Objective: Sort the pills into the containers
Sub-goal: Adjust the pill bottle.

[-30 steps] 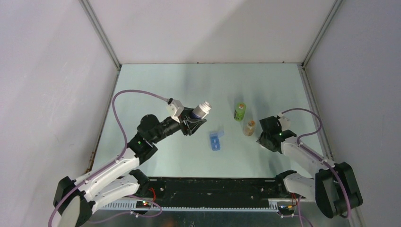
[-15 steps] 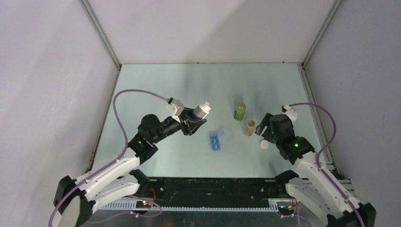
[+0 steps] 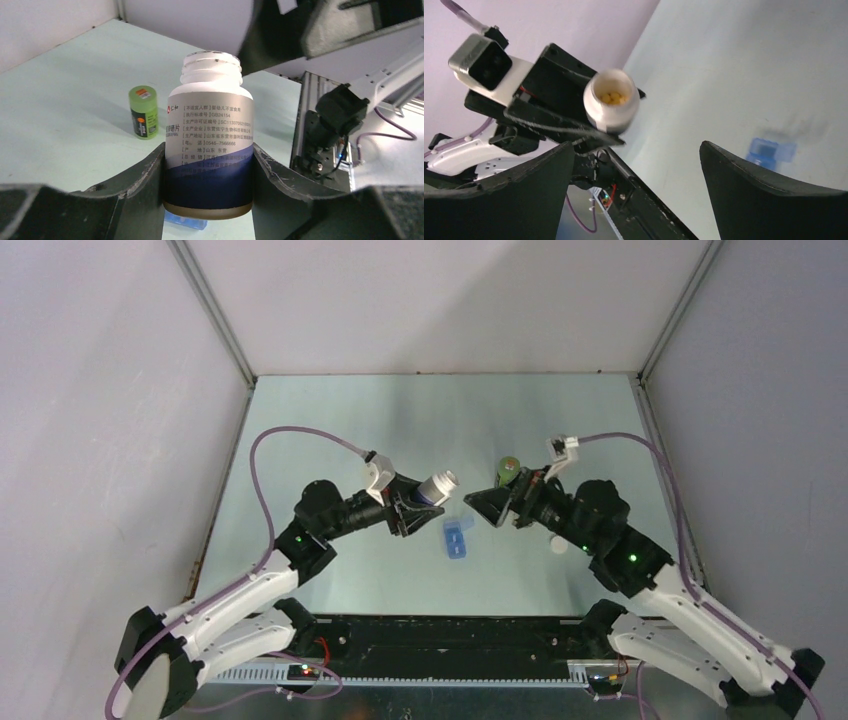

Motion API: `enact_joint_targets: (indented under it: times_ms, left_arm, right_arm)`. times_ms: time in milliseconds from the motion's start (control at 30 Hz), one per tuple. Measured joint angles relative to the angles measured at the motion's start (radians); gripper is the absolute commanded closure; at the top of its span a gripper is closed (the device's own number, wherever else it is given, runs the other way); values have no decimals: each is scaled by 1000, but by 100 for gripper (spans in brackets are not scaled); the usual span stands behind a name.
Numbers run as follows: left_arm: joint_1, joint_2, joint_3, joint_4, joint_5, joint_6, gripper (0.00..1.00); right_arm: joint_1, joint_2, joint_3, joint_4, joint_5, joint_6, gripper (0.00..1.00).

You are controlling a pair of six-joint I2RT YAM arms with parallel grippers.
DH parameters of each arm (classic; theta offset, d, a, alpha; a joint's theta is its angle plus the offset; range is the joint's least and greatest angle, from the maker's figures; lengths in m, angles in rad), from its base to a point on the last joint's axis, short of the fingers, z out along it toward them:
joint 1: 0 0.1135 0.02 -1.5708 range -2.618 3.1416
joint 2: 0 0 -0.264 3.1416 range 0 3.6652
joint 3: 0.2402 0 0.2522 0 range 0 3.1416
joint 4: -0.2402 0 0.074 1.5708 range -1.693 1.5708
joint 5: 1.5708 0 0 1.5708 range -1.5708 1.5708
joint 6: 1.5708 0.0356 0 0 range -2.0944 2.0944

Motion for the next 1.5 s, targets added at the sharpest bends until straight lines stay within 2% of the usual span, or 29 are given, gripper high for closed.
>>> enact_joint_targets:
  times_ms: [267,600,667,767,800,833,867,933,967,1000,1067,1133,1267,1500]
  left_arm:
    - [0,10,0,34,98,-28,99]
    - [0,52,39,60,152,-48,94]
    - [0,60,53,63,153,-49,91]
    - [0,62,64,75,153,-58,88]
    - [0,63,64,75,153,-59,84]
    - [0,63,64,76,153,-64,81]
    - [0,64,64,75,152,-66,72]
    - [0,65,66,71,152,-70,56]
    - [0,64,68,70,150,-72,50]
    - [0,65,72,68,148,-72,38]
    - [0,63,72,67,144,-71,25]
    - [0,56,72,59,130,-67,18]
    - [0,20,82,-10,84,-38,10]
    - [0,-14,169,-216,40,62,9]
  right_arm:
    - [25,222,123,141,-66,25,1]
    - [28,300,142,190,-121,48,12]
    - [28,311,142,190,-140,56,16]
    - [28,316,142,191,-170,66,32]
    - [28,316,142,195,-182,69,41]
    - [28,316,144,199,-192,70,46]
    - [28,316,144,205,-202,73,55]
    - [25,316,146,209,-217,75,65]
    - [23,316,146,211,-224,76,68]
    - [19,316,146,215,-229,76,73]
    - [10,316,146,219,-245,77,77]
    - [0,316,146,220,-266,73,78]
    - [-47,316,149,211,-313,41,77]
    - [-99,324,183,170,-406,-37,74]
